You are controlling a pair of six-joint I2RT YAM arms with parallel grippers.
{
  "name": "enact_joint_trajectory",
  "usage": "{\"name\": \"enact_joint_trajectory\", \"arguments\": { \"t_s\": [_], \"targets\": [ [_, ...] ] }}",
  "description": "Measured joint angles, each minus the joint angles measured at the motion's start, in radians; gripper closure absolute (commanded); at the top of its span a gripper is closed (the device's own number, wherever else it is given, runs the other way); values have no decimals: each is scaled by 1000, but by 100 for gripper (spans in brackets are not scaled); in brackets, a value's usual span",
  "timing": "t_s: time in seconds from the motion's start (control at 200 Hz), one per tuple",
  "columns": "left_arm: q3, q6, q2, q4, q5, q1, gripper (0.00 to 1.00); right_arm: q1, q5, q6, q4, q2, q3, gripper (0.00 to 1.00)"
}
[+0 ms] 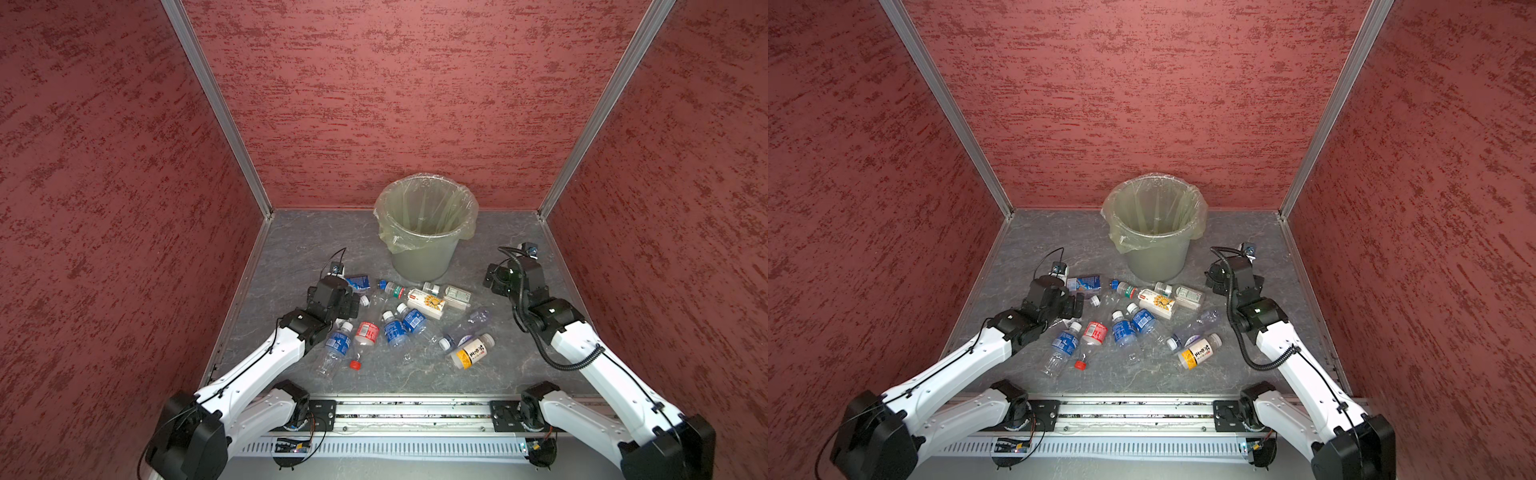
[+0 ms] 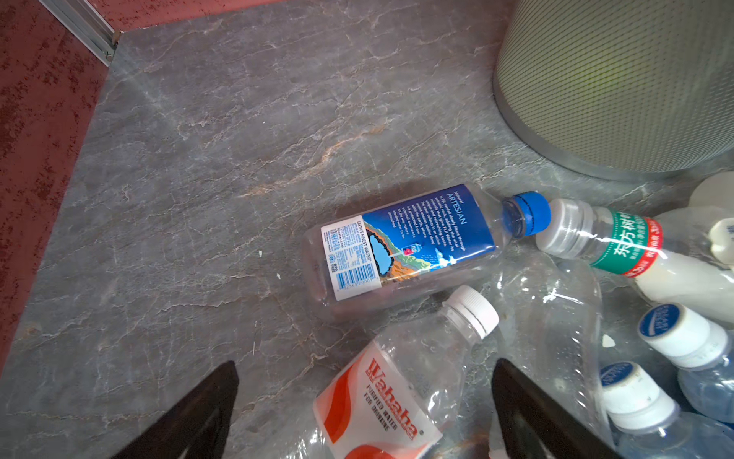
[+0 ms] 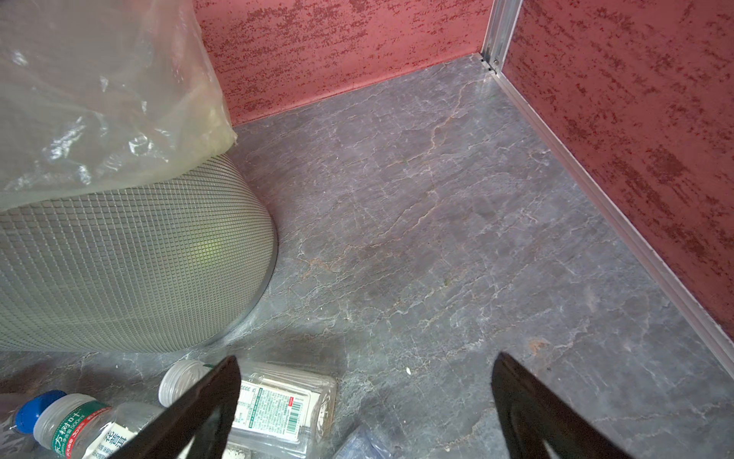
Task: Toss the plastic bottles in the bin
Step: 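Lower the left gripper over the Wahaha bottle while the right gripper hovers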
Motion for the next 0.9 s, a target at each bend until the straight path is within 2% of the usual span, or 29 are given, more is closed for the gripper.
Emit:
{"name": "enact_joint_trajectory", "arguments": {
  "t_s": [0.386, 0.661, 0.902],
  "targets": [
    [150, 10, 202, -140, 14, -18, 0, 2, -8, -5, 1, 26, 0, 1],
    [261, -2, 275, -275, 24, -48, 0, 3, -23, -12, 5, 36, 0, 1],
    [299, -23, 349, -379, 5, -73, 0, 4, -43, -16, 11, 37, 0, 1]
  ]
}}
